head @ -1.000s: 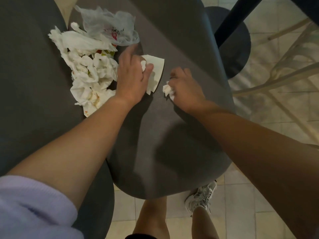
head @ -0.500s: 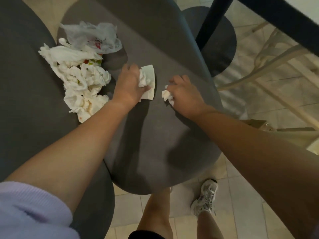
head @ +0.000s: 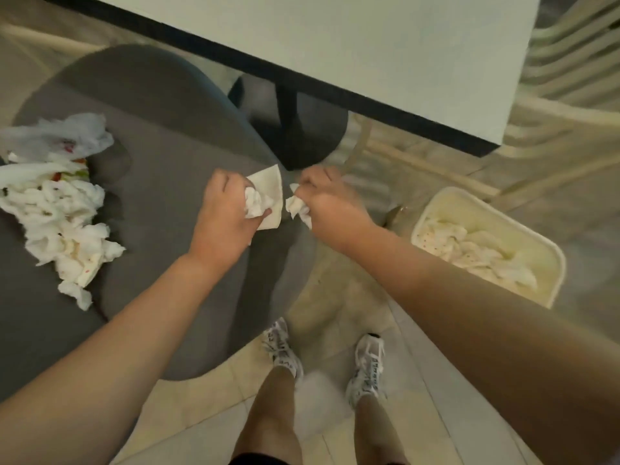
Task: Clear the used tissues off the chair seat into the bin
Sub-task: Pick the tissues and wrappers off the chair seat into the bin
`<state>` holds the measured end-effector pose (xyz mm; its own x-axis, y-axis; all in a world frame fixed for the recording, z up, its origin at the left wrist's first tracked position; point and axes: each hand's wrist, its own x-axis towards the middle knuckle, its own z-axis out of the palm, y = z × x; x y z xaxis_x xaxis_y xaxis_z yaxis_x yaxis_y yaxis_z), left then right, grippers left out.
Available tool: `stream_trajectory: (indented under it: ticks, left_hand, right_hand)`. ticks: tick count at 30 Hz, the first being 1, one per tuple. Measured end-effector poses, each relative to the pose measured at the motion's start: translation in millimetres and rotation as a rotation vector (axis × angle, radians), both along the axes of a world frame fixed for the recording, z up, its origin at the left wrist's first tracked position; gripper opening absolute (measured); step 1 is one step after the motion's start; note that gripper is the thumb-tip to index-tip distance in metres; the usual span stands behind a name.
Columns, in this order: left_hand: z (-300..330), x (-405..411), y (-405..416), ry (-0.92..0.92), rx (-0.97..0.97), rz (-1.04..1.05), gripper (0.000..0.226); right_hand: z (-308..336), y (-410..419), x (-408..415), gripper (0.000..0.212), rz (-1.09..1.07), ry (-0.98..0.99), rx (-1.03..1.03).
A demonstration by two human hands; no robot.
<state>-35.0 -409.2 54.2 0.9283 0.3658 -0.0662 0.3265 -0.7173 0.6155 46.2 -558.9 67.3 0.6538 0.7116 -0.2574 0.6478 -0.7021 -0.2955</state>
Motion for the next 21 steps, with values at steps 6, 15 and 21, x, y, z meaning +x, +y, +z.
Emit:
stream_trajectory:
  ticks: [6,15,21]
  left_hand:
    - [24,20,-124,-0.112,-0.034,-0.211,0.036]
    - [13,62,-267,-0.198,0.008,-0.637,0.021]
    - [-20,84,-297,-0.034,0.396,-0.947,0.048]
  right_hand:
    - [21,-134,0,0.031,-0.155,-0.037,0.078]
    - [-9,-304,-5,0.038,-0.561,-0.114,0.172]
    - [-35,-338,-14,0.036,-0.706,0.118,0.208]
